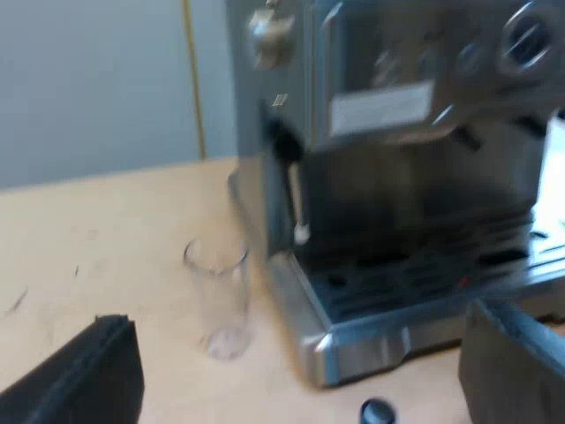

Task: Grind coffee beans and then tamp

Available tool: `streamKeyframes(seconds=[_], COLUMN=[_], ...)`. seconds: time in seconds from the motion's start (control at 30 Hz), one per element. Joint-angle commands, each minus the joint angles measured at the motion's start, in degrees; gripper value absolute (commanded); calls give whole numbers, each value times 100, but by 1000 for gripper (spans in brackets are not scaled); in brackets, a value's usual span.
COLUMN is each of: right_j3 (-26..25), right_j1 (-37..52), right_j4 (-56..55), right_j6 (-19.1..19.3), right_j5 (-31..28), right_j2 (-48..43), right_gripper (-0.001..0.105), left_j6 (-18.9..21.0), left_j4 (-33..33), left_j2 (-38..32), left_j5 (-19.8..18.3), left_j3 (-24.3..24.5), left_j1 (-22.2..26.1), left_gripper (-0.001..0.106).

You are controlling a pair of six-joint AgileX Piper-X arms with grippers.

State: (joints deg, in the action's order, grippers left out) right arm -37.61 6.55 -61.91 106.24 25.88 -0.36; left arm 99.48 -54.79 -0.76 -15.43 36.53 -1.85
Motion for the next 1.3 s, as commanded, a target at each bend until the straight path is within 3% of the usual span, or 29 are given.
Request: streamKeyframes(seconds=[0.03,0.37,0.53,1.3], right_j3=[123,657,661,661], right_j1=[-8,-8,-8,-8], right_j4=[33,45,84,84], right_j6=[56,56,56,56], right_j5=[50,50,50,50], right_j2=[-269,-269,-269,-269], right_gripper=[82,82,82,82], left_j6=[68,68,68,68], left_j4=[179,244,243,256], left_j2=[-224,-224,-224,-213], left_j5=[171,193,193,144], left_j3=[-255,-856,-1011,-1021], left_j1=[6,6,6,6], left_gripper=[74,74,74,74])
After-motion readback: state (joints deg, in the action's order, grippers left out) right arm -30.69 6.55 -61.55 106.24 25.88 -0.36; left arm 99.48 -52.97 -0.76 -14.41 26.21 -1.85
